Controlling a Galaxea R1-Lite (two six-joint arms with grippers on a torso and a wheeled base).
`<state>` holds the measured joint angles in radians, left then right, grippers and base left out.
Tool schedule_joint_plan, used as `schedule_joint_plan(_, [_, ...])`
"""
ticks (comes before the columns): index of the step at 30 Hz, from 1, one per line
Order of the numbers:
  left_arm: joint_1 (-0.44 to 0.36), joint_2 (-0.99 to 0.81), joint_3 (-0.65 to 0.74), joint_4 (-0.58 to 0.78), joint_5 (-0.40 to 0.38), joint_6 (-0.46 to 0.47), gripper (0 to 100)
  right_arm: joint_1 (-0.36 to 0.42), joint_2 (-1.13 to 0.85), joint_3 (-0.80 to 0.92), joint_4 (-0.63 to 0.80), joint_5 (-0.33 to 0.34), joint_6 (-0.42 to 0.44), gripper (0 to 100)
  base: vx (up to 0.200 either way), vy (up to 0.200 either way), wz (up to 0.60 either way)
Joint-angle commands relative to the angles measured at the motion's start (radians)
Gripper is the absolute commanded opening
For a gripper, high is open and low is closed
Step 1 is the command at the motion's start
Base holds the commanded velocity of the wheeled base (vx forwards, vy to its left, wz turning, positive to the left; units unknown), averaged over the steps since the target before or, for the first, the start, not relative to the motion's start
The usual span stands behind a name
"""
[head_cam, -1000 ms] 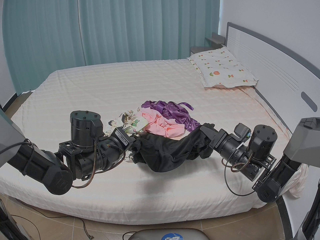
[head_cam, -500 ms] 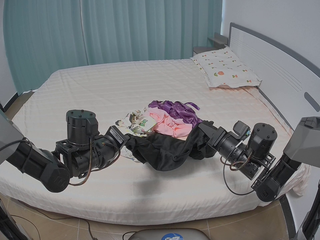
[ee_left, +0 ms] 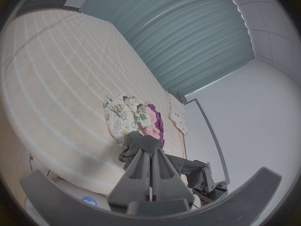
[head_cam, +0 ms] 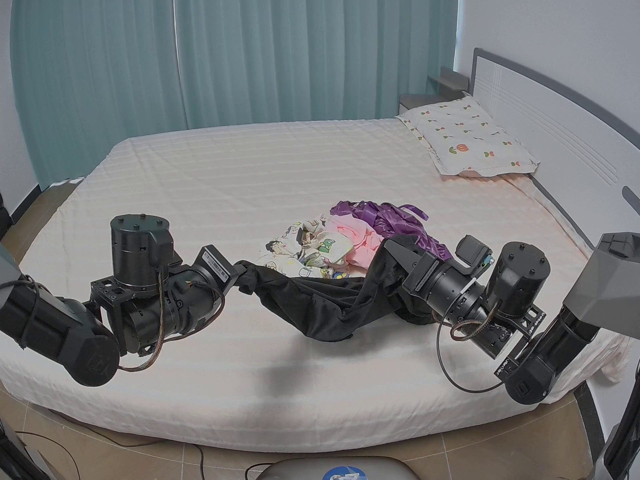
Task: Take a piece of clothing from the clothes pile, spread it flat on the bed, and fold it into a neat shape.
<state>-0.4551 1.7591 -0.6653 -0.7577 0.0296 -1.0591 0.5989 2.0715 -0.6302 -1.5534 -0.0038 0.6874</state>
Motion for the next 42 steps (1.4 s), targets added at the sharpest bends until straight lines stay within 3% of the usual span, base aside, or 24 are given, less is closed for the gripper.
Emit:
schedule_joint_plan(1, [0.01,-0.017,0.003,0.0,0.003,0.002,0,0.021,-0.001,-0.011,-0.014,-0.001,0.0,0,0.0,0.2,0.0])
schedule_joint_plan(42, [0.026,-0.147,0.001,0.162,0.003,0.064,0,0.071,-0.036,-0.049,-0.014,0.002,-0.012,0,0.0,0.2,0.0])
